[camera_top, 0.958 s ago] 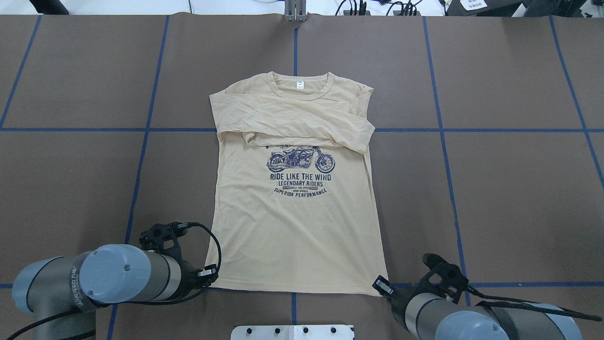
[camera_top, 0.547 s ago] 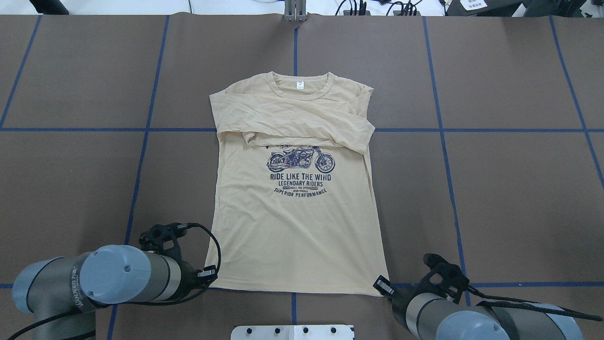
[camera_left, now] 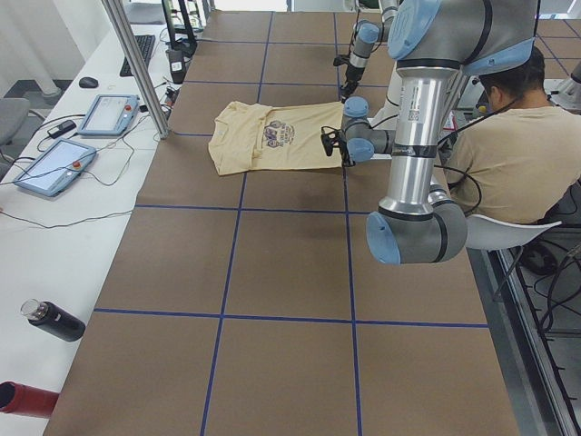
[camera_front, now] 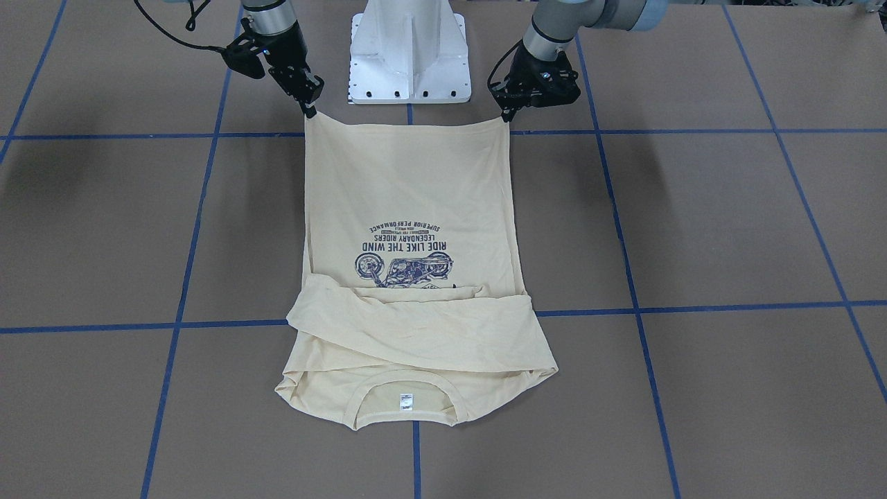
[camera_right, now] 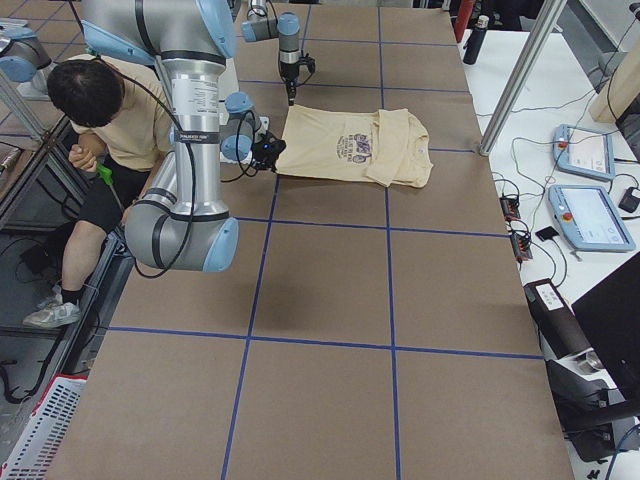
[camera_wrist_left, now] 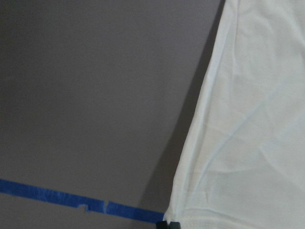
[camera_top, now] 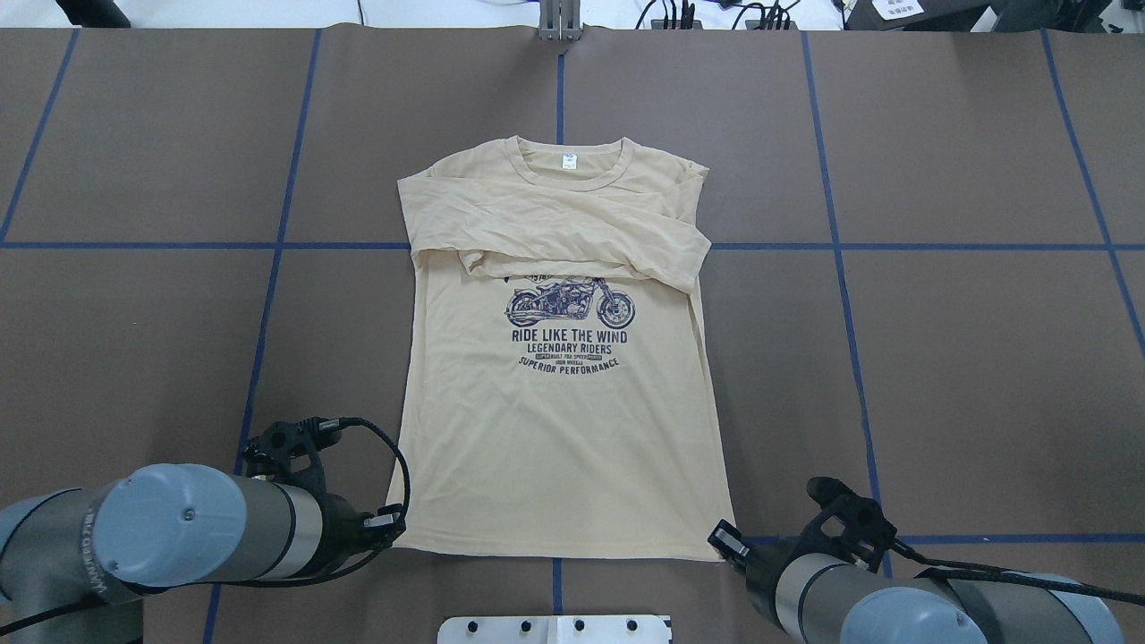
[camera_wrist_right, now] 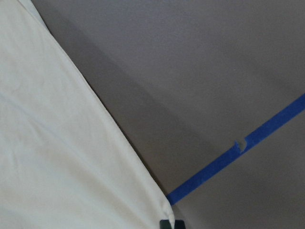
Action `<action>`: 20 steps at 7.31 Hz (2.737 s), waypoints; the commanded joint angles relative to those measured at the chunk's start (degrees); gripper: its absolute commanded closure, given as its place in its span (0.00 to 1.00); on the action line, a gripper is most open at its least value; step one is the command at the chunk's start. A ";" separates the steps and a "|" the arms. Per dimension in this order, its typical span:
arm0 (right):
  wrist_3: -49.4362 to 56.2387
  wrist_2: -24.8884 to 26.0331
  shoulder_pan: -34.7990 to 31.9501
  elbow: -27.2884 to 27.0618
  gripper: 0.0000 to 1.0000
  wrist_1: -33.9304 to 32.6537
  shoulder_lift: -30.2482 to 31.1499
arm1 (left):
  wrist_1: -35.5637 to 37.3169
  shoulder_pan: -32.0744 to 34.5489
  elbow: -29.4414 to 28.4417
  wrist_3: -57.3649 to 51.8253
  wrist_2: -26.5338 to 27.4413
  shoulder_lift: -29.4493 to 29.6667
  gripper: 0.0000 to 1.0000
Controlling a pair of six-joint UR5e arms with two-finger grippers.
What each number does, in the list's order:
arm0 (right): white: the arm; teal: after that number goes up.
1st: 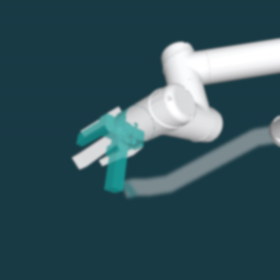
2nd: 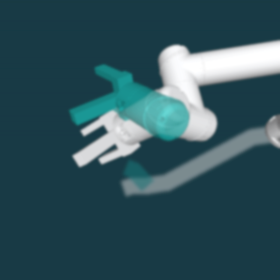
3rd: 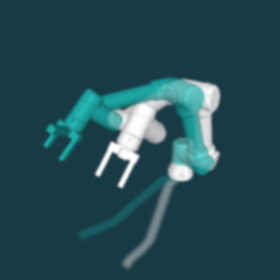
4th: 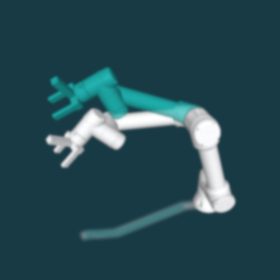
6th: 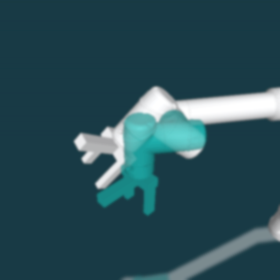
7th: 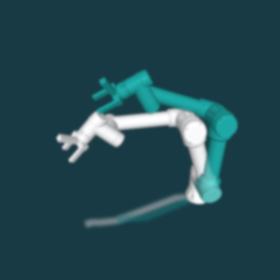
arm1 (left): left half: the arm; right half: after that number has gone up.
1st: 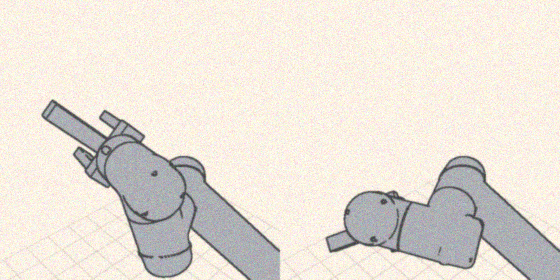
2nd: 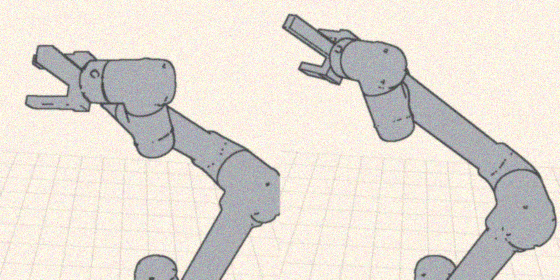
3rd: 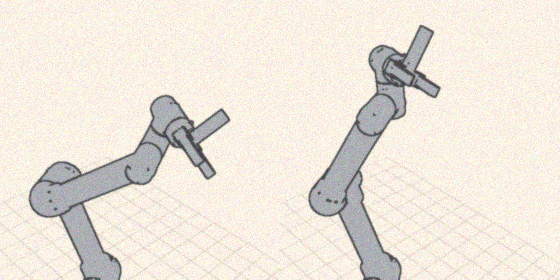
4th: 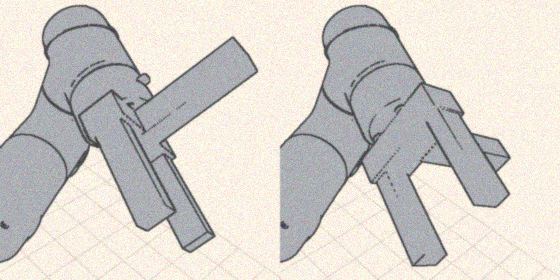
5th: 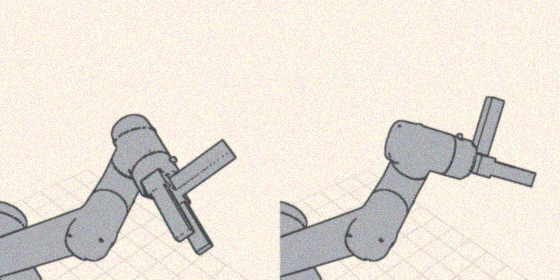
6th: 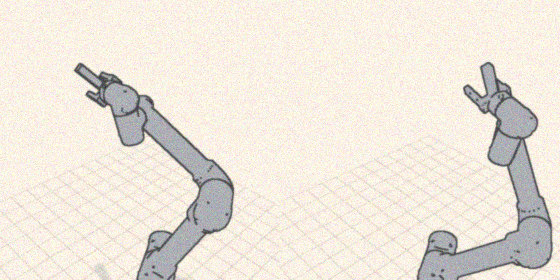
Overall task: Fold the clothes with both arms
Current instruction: 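Grip both hem corners nearest the robot with both grippers, then carry both hem corners with both grippers over the shirt to the collar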
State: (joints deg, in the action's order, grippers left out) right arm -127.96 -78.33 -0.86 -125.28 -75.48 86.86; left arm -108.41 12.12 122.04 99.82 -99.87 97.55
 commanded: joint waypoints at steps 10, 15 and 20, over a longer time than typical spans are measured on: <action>24.85 -27.58 -44.21 30.30 1.00 -9.07 -30.21 | -5.03 32.34 -24.46 -17.37 -9.73 19.60 1.00; 31.89 -26.97 -45.55 54.58 1.00 -3.46 -42.98 | -18.21 35.25 -46.58 -17.37 -8.16 30.04 1.00; 33.12 -26.18 -44.06 59.72 1.00 0.07 -43.27 | -25.62 34.81 -56.91 -17.46 -6.30 32.44 1.00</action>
State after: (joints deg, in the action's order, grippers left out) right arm -95.02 -104.90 -45.26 -65.91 -75.49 43.59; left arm -132.49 47.05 66.77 82.35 -106.33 129.87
